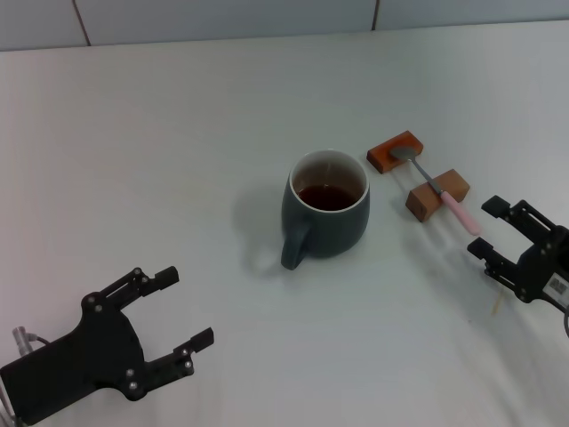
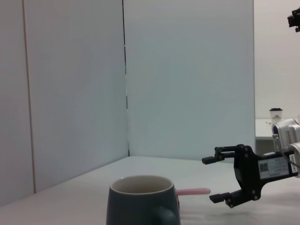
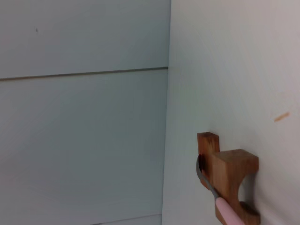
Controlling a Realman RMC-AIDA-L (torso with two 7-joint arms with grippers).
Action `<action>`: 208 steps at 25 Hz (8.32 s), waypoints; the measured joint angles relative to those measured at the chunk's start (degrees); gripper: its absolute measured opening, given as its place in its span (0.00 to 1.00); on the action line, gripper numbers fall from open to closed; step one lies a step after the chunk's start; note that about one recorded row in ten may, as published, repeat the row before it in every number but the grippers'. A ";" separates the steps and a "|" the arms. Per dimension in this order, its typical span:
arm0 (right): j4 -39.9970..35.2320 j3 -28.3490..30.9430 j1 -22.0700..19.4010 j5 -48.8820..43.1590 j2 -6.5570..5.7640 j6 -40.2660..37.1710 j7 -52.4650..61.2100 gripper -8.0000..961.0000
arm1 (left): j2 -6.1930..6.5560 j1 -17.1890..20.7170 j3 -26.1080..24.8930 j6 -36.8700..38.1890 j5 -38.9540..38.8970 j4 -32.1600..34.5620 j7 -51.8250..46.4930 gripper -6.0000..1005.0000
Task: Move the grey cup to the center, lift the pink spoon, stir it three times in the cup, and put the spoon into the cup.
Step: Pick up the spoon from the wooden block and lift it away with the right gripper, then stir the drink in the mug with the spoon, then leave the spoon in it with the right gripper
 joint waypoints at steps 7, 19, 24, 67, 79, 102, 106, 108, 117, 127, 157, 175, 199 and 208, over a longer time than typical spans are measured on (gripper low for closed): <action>0.72 0.50 1.43 0.10 -0.02 1.58 -0.61 0.78 | 0.01 -0.12 -0.14 0.48 -0.63 0.01 -0.08 0.80; 1.66 0.81 3.33 0.24 0.05 3.61 -0.96 0.78 | 0.24 -0.26 -0.11 0.58 -1.74 0.00 -0.13 0.80; 1.71 0.82 3.89 0.59 0.10 4.23 -0.99 0.78 | 0.34 -0.27 -0.11 0.67 -2.07 0.00 -0.15 0.80; 2.60 2.69 4.34 1.60 0.16 3.88 -6.24 0.18 | 0.30 0.06 -0.11 0.92 -2.84 0.19 0.30 0.80; -3.76 5.74 7.70 6.66 -0.82 -21.17 -58.41 0.13 | -0.18 0.60 0.04 0.37 -2.86 0.20 1.95 0.80; -68.21 -34.10 23.67 11.56 -6.50 -36.40 -14.92 0.13 | -0.19 0.59 0.50 -3.06 -2.62 0.08 1.52 0.80; -70.80 -37.36 28.61 4.22 -7.39 -36.38 -9.38 0.13 | -0.23 0.59 0.50 -3.10 -2.64 0.07 1.51 0.80; -71.11 -40.79 32.72 -2.13 -7.78 -36.78 -6.31 0.13 | -0.24 0.58 0.50 -3.15 -2.64 0.09 1.51 0.80; -67.11 -48.72 43.79 -17.23 -8.36 -37.75 -1.97 0.12 | -0.32 0.38 0.50 -3.32 -2.66 0.10 1.51 0.80; -59.18 -52.22 52.06 -26.34 -8.79 -38.29 -1.66 0.12 | -0.45 0.30 0.50 -4.25 -2.64 -0.48 1.51 0.80; -40.36 -68.30 56.09 -28.77 -4.75 -19.48 -3.40 0.12 | -0.61 0.00 1.29 -5.60 -2.24 -0.61 1.34 0.80; -39.00 -70.06 57.24 -33.67 -3.64 -16.26 -2.96 0.12 | -0.61 0.00 1.29 -5.87 -2.54 -1.09 1.33 0.80; -39.06 -69.26 58.90 -33.83 -3.47 -16.66 -3.37 0.12 | -0.61 -0.07 1.29 -6.03 -2.69 -1.23 1.34 0.80; -38.97 -69.34 58.90 -35.53 -3.47 -18.31 -3.00 0.12 | -0.61 -0.15 1.29 -6.03 -2.68 -1.23 1.31 0.80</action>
